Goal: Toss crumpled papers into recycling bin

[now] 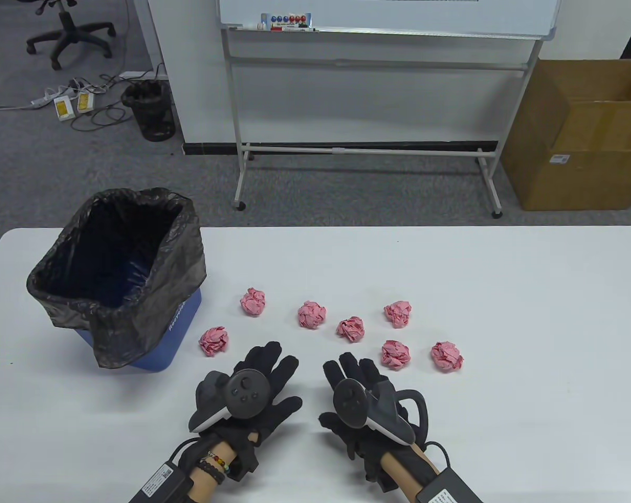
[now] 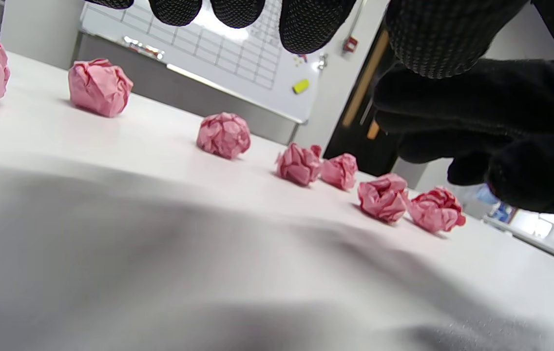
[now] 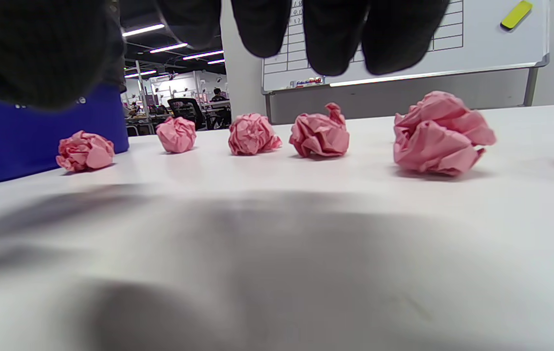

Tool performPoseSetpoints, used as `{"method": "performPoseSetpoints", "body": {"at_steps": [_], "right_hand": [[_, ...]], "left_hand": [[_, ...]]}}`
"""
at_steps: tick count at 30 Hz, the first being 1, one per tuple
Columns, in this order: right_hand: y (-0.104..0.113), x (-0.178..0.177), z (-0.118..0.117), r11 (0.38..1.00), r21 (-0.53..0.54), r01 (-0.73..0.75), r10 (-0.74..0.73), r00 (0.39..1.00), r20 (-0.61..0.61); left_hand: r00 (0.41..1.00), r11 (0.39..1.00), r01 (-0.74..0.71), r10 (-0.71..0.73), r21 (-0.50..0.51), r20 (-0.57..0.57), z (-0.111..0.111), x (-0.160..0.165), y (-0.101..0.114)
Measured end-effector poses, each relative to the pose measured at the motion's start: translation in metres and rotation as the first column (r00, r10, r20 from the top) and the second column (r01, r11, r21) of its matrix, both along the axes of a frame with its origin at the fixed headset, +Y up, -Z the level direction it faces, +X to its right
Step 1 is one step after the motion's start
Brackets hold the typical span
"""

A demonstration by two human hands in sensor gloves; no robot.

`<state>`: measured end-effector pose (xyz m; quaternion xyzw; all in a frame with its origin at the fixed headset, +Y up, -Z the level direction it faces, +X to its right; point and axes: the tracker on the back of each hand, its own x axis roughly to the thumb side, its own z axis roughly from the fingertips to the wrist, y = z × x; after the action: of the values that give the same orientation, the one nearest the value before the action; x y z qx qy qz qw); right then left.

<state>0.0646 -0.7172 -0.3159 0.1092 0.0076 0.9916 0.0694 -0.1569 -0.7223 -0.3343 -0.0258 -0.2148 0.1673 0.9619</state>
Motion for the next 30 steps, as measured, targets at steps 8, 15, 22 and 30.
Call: {"method": "performPoseSetpoints", "body": {"at_steps": [8, 15, 22, 30], "right_hand": [[0.019, 0.016, -0.008, 1.0, 0.027, -0.006, 0.004, 0.998, 0.065], [0.048, 0.063, -0.031, 0.992, 0.107, -0.06, 0.033, 0.971, 0.237], [0.064, 0.131, -0.047, 0.992, 0.116, -0.053, -0.004, 0.896, 0.444], [0.047, 0.184, -0.065, 0.999, 0.019, 0.03, -0.035, 0.816, 0.577]], "left_hand": [[1.0, 1.0, -0.018, 0.018, -0.009, -0.01, -0.002, -0.004, 0.0], [1.0, 1.0, -0.018, 0.018, -0.009, 0.007, -0.002, -0.002, 0.0], [1.0, 1.0, -0.018, 0.019, -0.005, 0.021, 0.0, -0.001, -0.001], [0.999, 1.0, 0.001, -0.001, -0.008, 0.033, 0.0, 0.002, -0.002]]}}
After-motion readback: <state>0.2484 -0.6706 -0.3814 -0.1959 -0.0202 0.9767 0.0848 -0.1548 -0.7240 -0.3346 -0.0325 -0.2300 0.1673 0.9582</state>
